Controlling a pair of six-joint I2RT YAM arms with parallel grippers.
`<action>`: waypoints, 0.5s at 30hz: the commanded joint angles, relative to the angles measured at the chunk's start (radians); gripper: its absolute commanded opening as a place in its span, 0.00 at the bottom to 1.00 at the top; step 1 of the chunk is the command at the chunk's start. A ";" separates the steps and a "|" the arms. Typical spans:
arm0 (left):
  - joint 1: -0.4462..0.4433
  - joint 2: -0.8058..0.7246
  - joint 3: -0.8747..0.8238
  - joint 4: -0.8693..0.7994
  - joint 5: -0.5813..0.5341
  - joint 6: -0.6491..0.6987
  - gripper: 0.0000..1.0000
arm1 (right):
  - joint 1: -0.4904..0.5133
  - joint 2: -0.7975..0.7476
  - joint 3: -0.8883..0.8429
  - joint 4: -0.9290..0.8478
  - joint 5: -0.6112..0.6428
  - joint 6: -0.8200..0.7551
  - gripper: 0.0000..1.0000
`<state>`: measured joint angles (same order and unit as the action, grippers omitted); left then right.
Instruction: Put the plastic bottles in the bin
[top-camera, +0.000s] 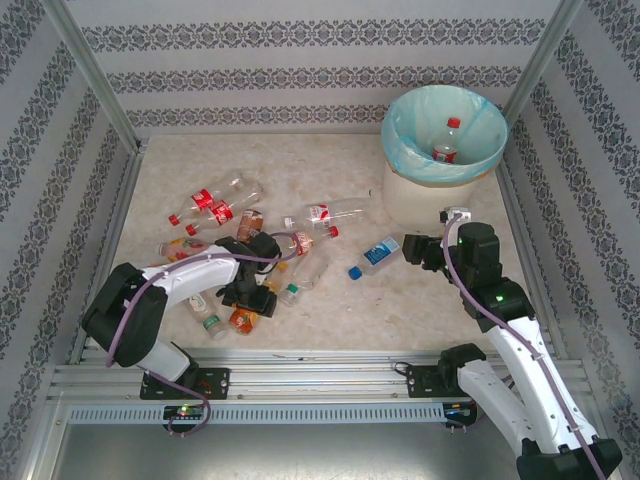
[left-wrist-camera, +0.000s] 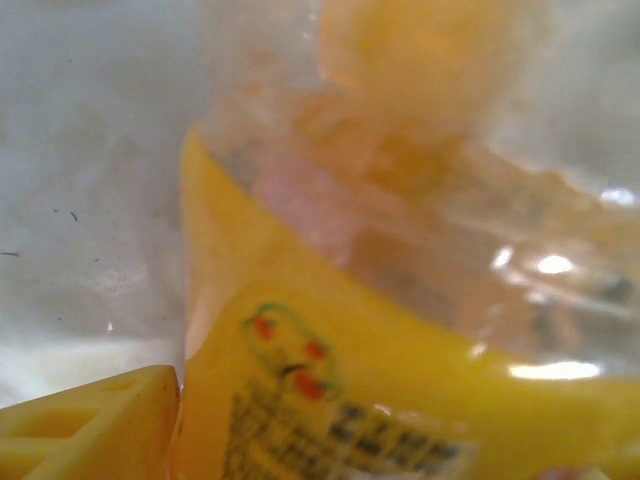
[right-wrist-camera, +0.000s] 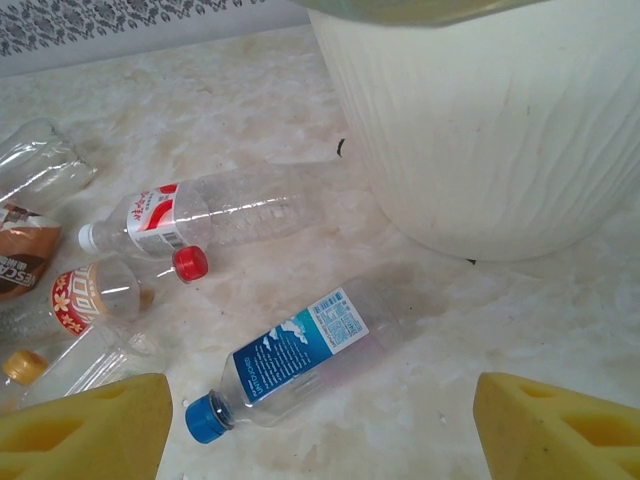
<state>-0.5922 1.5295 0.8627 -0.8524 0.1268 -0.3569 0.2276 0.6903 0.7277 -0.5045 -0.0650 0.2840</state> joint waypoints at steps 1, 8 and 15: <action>-0.015 0.007 0.010 0.012 0.019 0.036 0.66 | 0.011 -0.005 0.002 0.000 0.017 -0.016 0.79; -0.023 -0.061 0.028 -0.010 0.006 0.021 0.55 | 0.012 -0.028 0.000 -0.003 0.018 -0.005 0.79; -0.023 -0.105 0.078 -0.063 0.000 -0.007 0.53 | 0.013 -0.024 0.031 -0.021 0.001 -0.011 0.78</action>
<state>-0.6079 1.4532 0.9001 -0.8608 0.1345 -0.3447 0.2276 0.6685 0.7292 -0.5053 -0.0647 0.2844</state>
